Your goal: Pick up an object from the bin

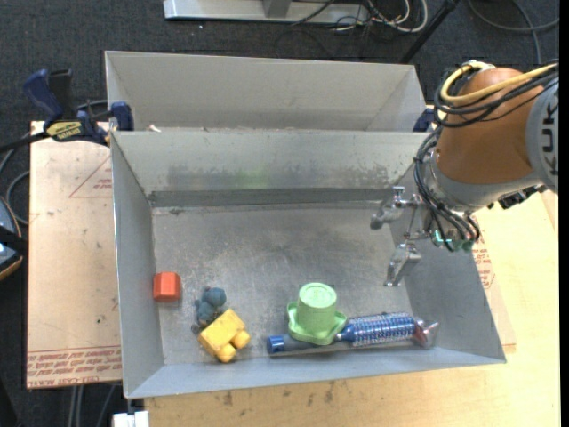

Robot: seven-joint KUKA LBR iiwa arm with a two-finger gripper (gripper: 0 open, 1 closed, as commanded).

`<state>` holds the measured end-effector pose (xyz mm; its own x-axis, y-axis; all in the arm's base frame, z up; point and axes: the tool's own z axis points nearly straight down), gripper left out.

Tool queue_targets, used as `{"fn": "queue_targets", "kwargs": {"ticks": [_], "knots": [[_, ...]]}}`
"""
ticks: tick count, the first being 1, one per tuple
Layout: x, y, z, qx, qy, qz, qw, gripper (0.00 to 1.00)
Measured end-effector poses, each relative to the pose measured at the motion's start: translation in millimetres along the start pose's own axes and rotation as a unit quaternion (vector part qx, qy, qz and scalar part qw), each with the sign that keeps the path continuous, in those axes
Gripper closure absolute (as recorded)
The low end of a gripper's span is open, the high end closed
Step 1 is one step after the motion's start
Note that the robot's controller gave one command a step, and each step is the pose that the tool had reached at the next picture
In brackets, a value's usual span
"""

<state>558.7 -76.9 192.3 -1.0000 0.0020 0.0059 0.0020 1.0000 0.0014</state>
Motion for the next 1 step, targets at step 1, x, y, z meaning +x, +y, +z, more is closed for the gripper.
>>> {"fn": "queue_targets", "kwargs": {"ticks": [1], "knots": [[75.9,14.2,85.0,-0.001,0.0028,-0.051,0.9987,0.0]]}}
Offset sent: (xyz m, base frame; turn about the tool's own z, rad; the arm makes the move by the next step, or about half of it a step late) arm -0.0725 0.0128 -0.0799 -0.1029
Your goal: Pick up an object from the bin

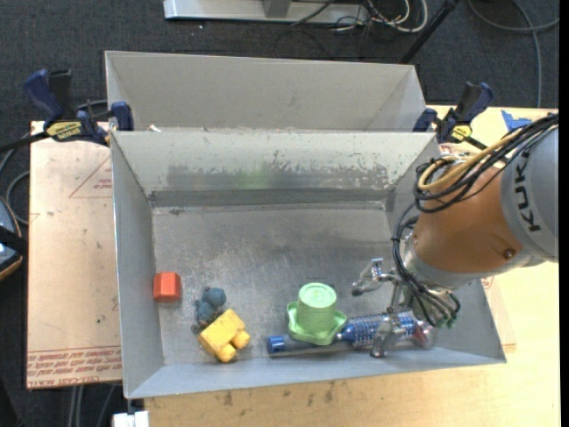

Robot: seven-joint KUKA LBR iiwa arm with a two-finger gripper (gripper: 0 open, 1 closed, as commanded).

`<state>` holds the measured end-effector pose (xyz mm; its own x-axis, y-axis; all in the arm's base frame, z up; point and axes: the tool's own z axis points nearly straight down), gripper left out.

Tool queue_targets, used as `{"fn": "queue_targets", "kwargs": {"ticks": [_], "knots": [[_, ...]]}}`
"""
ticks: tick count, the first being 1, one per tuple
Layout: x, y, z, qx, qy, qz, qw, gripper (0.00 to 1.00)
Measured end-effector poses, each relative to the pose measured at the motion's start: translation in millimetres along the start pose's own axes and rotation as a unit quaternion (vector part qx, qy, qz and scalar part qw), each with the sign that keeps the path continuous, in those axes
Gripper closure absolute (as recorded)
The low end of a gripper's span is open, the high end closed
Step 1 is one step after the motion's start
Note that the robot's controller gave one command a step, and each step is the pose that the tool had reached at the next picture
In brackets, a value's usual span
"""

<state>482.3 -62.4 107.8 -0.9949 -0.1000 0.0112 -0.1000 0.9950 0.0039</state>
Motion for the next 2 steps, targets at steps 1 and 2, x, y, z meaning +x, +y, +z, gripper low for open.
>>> {"fn": "queue_targets", "kwargs": {"ticks": [1,2], "knots": [[-4.1,-0.5,-4.4,0.001,-0.0052,-0.001,1.0,1.0],[-8.6,1.8,-122.5,0.003,-0.0107,-0.03,0.9995,1.0]]}}
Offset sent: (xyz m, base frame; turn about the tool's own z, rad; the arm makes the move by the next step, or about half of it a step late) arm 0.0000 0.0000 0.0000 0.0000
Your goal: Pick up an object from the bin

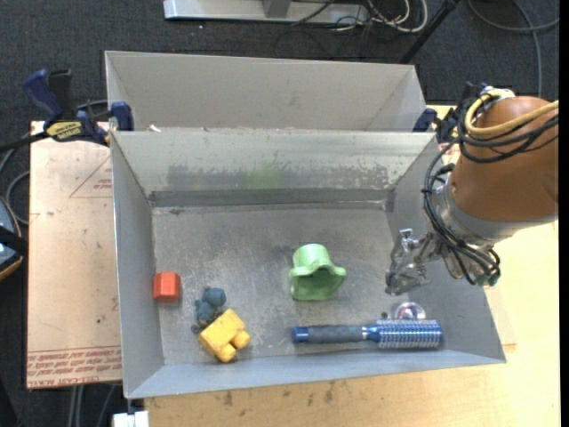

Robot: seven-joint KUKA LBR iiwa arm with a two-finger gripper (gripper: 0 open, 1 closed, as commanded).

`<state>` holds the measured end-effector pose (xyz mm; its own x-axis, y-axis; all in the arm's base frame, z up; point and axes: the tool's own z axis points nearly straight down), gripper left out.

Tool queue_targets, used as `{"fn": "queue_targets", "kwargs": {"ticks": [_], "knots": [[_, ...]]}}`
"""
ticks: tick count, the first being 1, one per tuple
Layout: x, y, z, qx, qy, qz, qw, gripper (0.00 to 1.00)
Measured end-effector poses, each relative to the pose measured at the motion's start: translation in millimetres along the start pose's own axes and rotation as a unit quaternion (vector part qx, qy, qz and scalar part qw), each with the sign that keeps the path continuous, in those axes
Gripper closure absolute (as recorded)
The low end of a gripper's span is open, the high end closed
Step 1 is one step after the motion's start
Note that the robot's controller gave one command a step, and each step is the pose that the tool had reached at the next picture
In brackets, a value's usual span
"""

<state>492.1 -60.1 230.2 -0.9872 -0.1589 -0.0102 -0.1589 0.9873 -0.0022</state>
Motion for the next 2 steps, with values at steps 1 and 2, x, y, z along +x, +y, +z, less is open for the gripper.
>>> {"fn": "queue_targets", "kwargs": {"ticks": [1,2], "knots": [[1.5,0.4,4.6,-0.001,0.0039,0.0,1.0,0.0],[1.8,22.0,149.5,0.001,-0.0067,-0.13,0.9915,0.0]]}}
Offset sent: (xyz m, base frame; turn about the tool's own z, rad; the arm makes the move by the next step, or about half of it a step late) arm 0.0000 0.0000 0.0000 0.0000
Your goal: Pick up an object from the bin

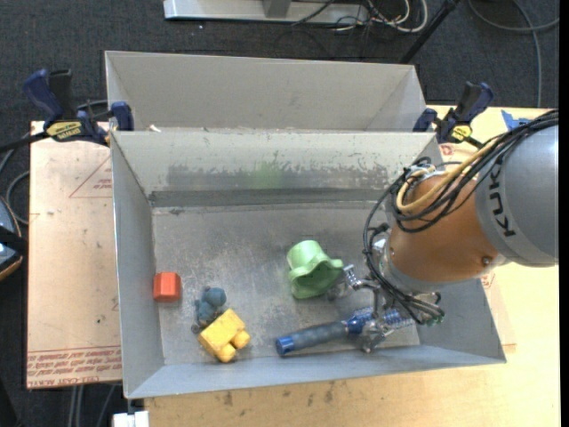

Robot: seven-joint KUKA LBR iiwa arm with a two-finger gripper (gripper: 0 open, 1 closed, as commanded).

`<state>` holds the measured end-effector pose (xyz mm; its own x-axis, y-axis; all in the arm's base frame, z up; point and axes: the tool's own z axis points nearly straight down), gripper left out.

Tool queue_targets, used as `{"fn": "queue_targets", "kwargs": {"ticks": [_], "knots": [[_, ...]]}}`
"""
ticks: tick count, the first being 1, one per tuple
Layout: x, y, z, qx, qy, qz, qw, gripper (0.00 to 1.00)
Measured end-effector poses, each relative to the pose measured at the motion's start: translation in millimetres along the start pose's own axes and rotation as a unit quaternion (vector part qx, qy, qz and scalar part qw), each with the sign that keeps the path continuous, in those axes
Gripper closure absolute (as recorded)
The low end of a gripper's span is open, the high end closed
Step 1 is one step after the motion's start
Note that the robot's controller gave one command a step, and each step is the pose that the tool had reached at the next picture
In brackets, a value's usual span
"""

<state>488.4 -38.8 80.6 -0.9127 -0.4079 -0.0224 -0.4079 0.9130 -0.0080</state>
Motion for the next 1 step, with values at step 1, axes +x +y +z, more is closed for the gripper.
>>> {"fn": "queue_targets", "kwargs": {"ticks": [1], "knots": [[4.0,1.7,0.1,-0.003,0.0082,0.0,1.0,1.0]]}}
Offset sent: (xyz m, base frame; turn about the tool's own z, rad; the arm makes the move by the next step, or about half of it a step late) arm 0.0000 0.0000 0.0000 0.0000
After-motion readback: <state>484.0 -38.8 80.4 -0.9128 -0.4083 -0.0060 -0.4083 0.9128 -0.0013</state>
